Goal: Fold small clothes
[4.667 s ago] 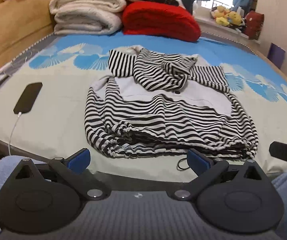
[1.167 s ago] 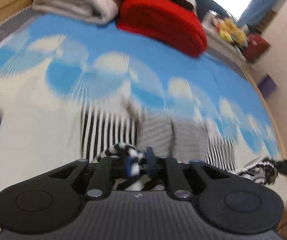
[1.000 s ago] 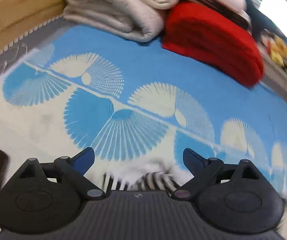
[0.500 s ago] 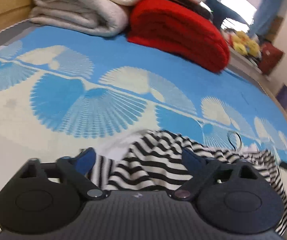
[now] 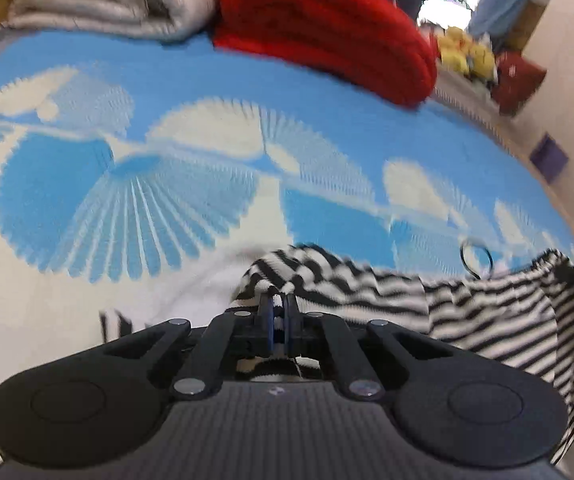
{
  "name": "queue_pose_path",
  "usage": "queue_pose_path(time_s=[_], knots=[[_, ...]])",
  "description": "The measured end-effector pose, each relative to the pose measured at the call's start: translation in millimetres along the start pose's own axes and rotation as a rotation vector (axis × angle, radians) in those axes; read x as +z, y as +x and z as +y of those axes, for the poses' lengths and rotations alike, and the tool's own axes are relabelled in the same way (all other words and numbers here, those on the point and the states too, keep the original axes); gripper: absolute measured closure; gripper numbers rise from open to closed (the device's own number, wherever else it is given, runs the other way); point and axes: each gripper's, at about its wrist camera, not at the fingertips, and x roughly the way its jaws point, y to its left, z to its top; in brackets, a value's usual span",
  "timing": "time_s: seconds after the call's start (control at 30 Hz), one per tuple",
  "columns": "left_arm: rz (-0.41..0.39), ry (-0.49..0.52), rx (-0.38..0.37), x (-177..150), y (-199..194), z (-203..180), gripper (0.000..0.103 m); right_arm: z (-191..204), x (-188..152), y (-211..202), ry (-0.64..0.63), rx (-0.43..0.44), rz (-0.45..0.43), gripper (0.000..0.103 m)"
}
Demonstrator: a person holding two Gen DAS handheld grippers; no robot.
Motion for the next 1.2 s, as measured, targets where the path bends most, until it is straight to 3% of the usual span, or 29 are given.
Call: queue_pose_path(time_s=[0.1, 0.17, 0.23, 0.33, 0.37, 0.4, 0.43, 0.47, 0.53, 0.6, 0.77, 0.87, 0.97, 1.1, 1.2], knots=[[-0.038, -0.028, 0.041, 3, -2, 2, 0.099, -5, 5, 4, 0.042, 0.002, -0.024, 0.100], [-0.017, -0.020, 0.078, -1, 9, 1, 0.097, -3, -7, 27, 0.031, -0.029, 0.036, 0.100], [0.010, -0.023, 0.095, -6, 21, -1, 0.082, 0, -25, 51, 0.019, -0.091, 0.106, 0.099], [-0.006, -0.024, 0.086, -3, 14, -4, 0.052, 6, -29, 59, 0.004, -0.146, 0.146, 0.084], [-0.027, -0.050, 0.059, 2, 1, -3, 0.031, 6, -29, 59, 0.004, -0.146, 0.146, 0.074], [-0.068, -0.067, 0.041, 3, -12, -2, 0.020, 6, -14, 38, 0.024, -0.138, 0.116, 0.060], [-0.117, -0.072, 0.044, 5, -33, -3, 0.016, 1, -7, 21, 0.063, -0.110, 0.082, 0.053], [-0.138, -0.059, 0.054, 5, -48, -4, 0.015, -3, 0, 2, 0.104, -0.079, 0.057, 0.046], [-0.157, -0.025, 0.068, 1, -81, -6, 0.013, -12, 9, -39, 0.164, -0.048, 0.054, 0.042], [-0.113, 0.004, 0.116, -11, -106, -7, 0.013, -18, 5, -75, 0.208, -0.051, 0.082, 0.035], [0.030, 0.057, 0.188, -85, -143, 1, 0.013, -25, -55, -143, 0.222, -0.123, 0.193, 0.033], [0.128, 0.021, 0.199, -128, -136, 15, 0.013, -31, -101, -161, 0.221, -0.199, 0.212, 0.032], [0.208, 0.014, 0.217, -144, -123, 25, 0.015, -41, -123, -165, 0.250, -0.218, 0.247, 0.033], [0.172, 0.043, 0.208, -146, -123, 32, 0.015, -39, -124, -165, 0.208, -0.133, 0.213, 0.033], [0.136, 0.035, 0.179, -144, -123, 34, 0.014, -35, -120, -158, 0.150, -0.154, 0.173, 0.033]])
